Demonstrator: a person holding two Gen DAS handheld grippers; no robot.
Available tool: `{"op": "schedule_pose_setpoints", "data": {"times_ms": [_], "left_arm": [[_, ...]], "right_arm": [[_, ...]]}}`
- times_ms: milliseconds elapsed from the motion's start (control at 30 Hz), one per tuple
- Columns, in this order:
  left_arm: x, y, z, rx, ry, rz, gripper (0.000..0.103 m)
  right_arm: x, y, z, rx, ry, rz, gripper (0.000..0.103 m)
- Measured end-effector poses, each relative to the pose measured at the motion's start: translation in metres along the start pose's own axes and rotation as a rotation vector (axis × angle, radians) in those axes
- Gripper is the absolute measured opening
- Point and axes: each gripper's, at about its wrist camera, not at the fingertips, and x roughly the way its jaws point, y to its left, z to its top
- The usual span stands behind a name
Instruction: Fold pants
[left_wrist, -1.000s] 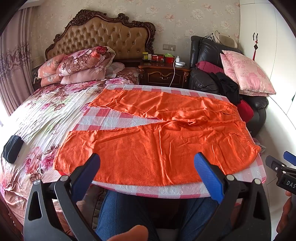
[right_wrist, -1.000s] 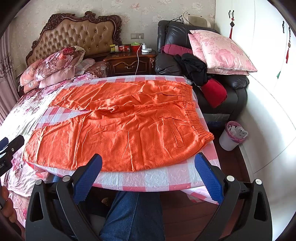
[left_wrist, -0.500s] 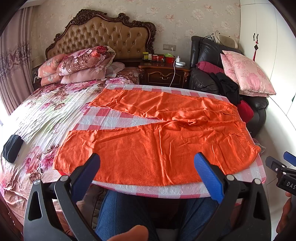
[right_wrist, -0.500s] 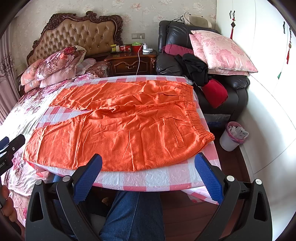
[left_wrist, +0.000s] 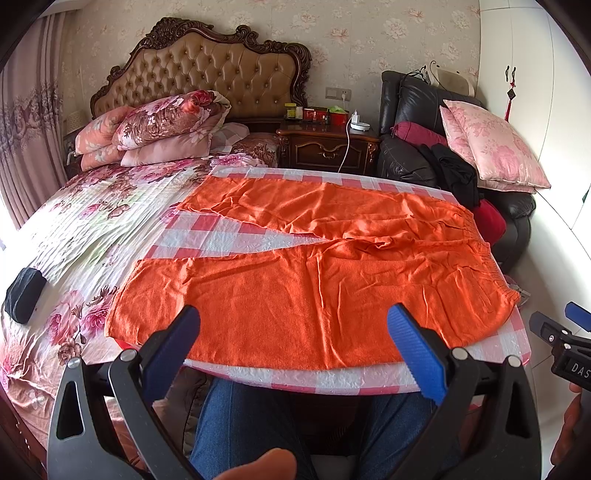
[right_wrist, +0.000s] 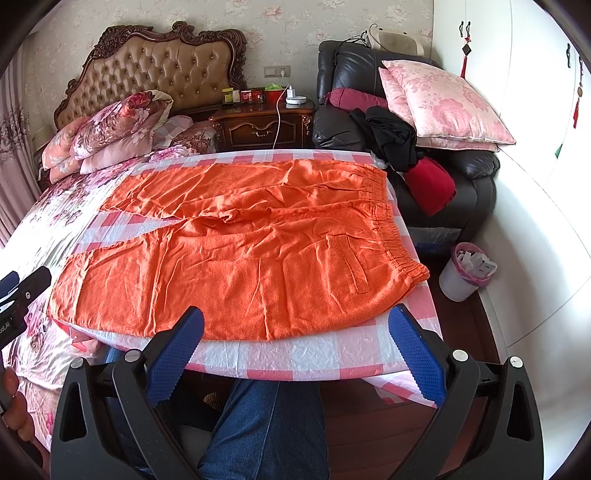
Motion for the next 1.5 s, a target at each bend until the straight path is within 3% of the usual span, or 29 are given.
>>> {"op": "schedule_pose_setpoints", "data": {"times_ms": [700,933,1067,1267,1333,1500], "left_arm": [[0.001,0.001,-0.002,-0.001,0.005,-0.001,0.101],[0.029,0.002,-0.014,-0.015,0.065,-0.045,0.101],[0.065,0.014,-0.020,-0.041,0.112,-0.110,0.101],[0.105,0.038,-0.023,-0.129,0.154,-0.198,0.101],[0.112,0.045,-0.021,-0.145,0.169,-0.206,0.101],[0.129,0.065,-0.017,-0.179,0.213,-0.169,0.101]], "right_arm": [[0.005,0.006,-0.007,-0.002,0.013,0.003,0.097],[0.038,-0.010,0.002,-0.007,0.075,0.053,0.097],[0.083,-0.048,0.042,-0.004,0.131,0.047,0.097],[0.191,-0.110,0.144,-0.063,0.229,0.023,0.097],[0.236,-0.121,0.174,-0.104,0.289,0.007,0.097],[0.324,-0.129,0.238,-0.199,0.334,-0.040,0.097]]}}
